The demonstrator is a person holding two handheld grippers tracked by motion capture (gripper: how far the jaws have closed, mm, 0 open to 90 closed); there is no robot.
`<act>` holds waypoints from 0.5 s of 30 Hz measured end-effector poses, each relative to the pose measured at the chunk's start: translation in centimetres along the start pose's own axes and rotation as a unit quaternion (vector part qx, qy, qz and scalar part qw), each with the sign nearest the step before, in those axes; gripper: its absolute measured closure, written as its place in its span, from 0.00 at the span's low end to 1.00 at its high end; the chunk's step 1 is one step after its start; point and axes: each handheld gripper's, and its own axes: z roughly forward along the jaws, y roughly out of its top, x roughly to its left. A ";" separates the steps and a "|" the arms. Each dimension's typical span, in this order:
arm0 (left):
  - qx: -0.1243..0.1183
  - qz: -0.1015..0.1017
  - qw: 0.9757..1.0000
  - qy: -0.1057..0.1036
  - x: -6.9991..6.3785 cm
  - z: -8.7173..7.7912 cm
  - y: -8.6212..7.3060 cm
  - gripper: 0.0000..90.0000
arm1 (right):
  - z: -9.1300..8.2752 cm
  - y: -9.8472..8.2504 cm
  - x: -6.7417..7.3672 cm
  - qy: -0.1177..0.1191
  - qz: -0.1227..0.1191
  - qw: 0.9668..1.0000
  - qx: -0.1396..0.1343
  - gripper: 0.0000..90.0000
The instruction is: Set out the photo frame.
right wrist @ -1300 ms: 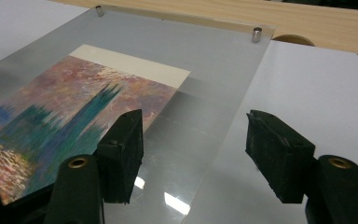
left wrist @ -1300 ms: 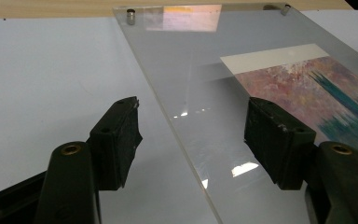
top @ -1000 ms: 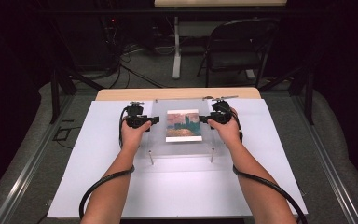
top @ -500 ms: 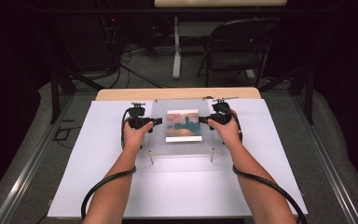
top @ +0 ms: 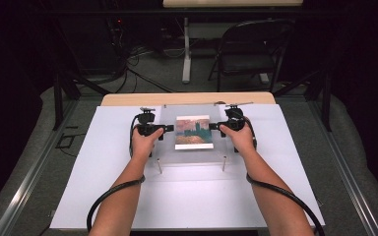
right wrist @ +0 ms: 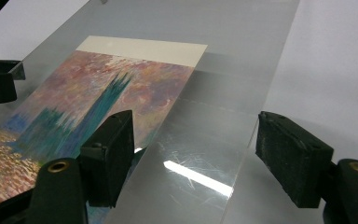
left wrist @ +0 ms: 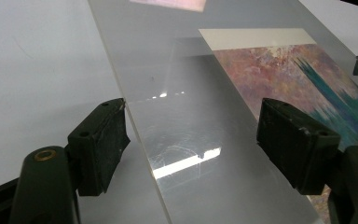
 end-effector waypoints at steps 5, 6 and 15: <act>0.004 -0.006 1.000 -0.001 0.0 0.0 0.0 0.25 | 0.1 0.0 0.0 0.004 0.007 1.000 0.001 0.28; 0.004 -0.006 1.000 -0.002 -0.1 0.1 0.0 0.25 | 0.2 -0.1 -0.1 0.005 0.007 1.000 0.001 0.28; 0.008 -0.017 1.000 -0.014 -0.1 0.2 -0.2 0.23 | 0.4 -0.2 -0.3 0.017 0.021 1.000 -0.001 0.26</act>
